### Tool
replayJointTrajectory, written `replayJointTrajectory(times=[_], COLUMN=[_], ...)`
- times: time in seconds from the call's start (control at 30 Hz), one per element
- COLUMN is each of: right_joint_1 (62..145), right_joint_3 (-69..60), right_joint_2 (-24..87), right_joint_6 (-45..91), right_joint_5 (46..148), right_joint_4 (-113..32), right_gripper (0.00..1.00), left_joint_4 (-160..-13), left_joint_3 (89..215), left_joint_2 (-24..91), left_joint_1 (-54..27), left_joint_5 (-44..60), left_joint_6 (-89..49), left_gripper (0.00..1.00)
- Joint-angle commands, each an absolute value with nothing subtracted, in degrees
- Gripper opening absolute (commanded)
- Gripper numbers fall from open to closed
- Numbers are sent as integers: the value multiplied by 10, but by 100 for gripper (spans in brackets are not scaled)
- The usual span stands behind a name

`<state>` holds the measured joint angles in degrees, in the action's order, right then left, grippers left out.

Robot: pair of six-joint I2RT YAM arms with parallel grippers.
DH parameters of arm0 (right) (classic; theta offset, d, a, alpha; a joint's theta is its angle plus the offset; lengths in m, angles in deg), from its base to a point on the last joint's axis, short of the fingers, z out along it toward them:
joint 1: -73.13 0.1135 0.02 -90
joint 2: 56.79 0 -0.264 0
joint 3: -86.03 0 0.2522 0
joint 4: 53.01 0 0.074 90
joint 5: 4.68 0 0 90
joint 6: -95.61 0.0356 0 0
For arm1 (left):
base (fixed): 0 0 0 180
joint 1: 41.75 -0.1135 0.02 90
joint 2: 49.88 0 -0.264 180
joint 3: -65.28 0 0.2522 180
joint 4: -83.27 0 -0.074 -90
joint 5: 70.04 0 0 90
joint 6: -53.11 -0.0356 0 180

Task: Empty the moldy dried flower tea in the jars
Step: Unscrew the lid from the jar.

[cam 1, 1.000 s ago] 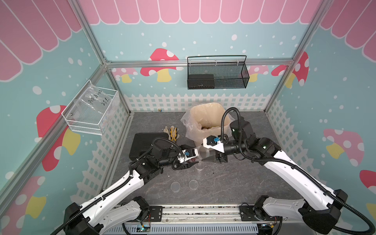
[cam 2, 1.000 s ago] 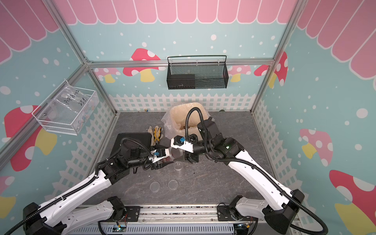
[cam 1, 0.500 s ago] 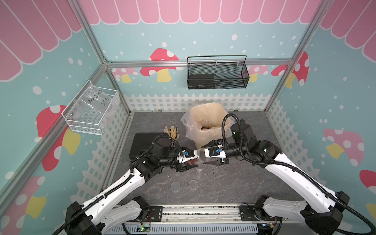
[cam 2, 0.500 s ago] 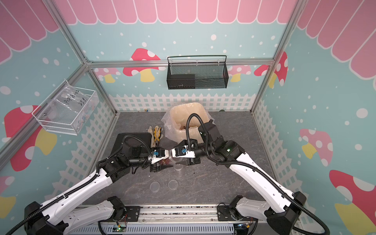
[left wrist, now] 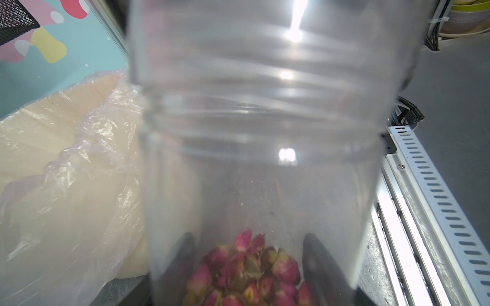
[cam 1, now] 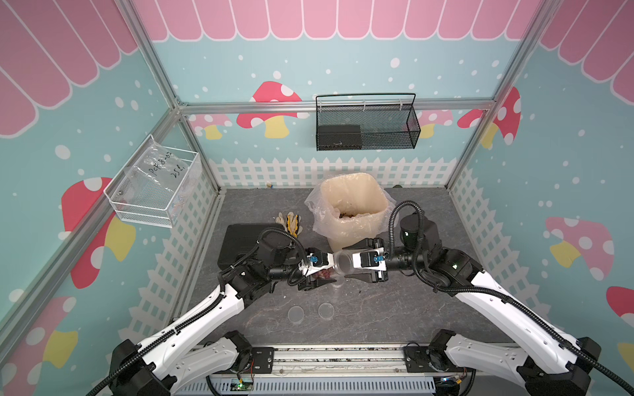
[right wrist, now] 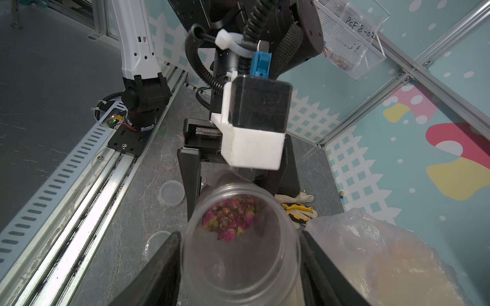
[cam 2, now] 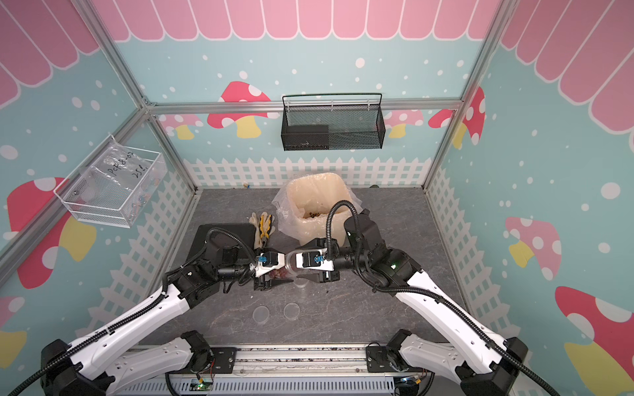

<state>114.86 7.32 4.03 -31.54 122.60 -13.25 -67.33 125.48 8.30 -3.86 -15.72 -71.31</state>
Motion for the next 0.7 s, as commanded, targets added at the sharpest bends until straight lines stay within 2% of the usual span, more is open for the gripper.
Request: replayJointTrajectory(times=[0.0,0.33,0.53,0.67], right_joint_1=[1145,1145,1145,1145], right_joint_3=[54,37,37,36], right_joint_2=[59,71,51,20], right_joint_6=[-320,-268,-242,-85], right_joint_5=[1184,1222,1229,1231], right_joint_4=[-170,-152,-169,-222], right_gripper=[38,90,93,90], left_joint_4=[-685,-703,-719,-744], left_joint_3=[1268,1260,1253,1244], left_joint_2=[80,70,67,65], left_joint_1=[-33,-34,-34,-33], left_joint_5=[-194,-168,-147,-90], left_joint_6=[-681,-677,-675,-674], left_gripper=[12,12,12,12])
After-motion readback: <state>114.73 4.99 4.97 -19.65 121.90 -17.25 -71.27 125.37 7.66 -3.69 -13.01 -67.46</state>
